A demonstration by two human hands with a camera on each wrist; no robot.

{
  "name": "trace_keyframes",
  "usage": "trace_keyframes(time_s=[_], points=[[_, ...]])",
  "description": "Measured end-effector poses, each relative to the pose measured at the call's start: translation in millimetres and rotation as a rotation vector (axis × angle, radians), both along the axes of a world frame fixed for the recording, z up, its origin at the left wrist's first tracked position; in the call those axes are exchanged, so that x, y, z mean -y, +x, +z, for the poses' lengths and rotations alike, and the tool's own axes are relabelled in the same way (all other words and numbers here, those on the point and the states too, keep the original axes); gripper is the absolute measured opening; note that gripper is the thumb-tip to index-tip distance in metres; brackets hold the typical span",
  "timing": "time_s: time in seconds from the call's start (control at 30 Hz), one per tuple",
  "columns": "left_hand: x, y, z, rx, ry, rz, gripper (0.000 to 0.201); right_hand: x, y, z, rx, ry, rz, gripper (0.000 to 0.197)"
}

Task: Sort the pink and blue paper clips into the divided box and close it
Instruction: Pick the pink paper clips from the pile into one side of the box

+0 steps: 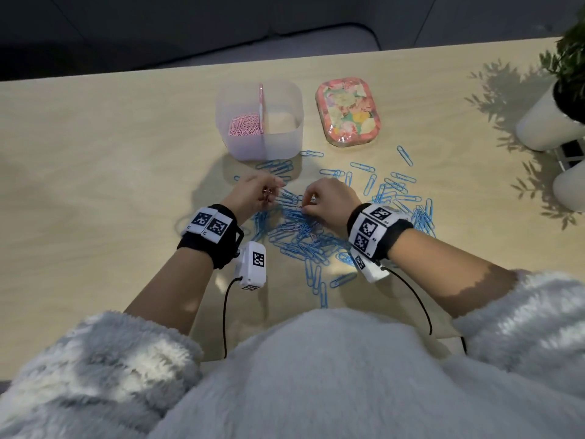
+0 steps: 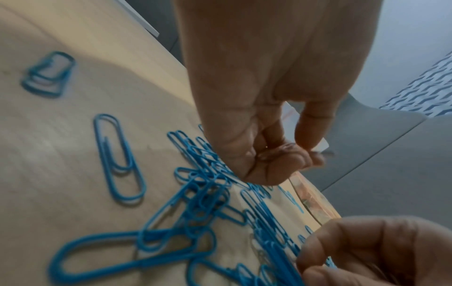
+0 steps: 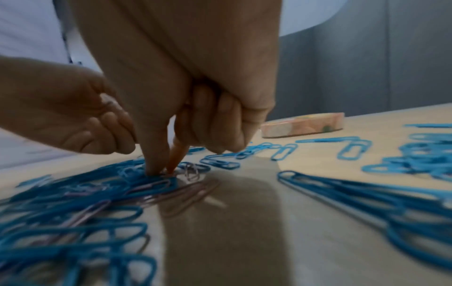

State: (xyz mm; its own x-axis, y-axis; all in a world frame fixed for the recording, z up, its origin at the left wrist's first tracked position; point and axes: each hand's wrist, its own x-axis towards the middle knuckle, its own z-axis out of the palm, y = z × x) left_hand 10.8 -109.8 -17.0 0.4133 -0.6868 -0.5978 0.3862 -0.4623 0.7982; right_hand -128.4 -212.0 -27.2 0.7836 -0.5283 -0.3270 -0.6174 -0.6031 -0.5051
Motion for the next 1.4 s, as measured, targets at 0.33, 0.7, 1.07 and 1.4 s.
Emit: trace_keyframes(time_s=[0.33, 0.7, 1.07, 1.4], points=[[-26, -13, -7, 0.63, 0.108, -0.571, 0.015, 6, 2, -7, -0.067, 0.165, 0.082, 0.017], [-23, -2, -8, 0.852, 0.184, -0.603, 0.012, 39, -32, 14, 0.247, 0.838, -0.436, 0.018], [-31, -25, -15, 1.039, 0.205, -0.698, 0.017, 2, -22, -2, -0.044, -0.021, -0.141, 0.009], [-31, -23, -16, 0.998, 0.184, -0.67, 0.016, 17, -27, 0, 0.035, 0.258, -0.162, 0.019]])
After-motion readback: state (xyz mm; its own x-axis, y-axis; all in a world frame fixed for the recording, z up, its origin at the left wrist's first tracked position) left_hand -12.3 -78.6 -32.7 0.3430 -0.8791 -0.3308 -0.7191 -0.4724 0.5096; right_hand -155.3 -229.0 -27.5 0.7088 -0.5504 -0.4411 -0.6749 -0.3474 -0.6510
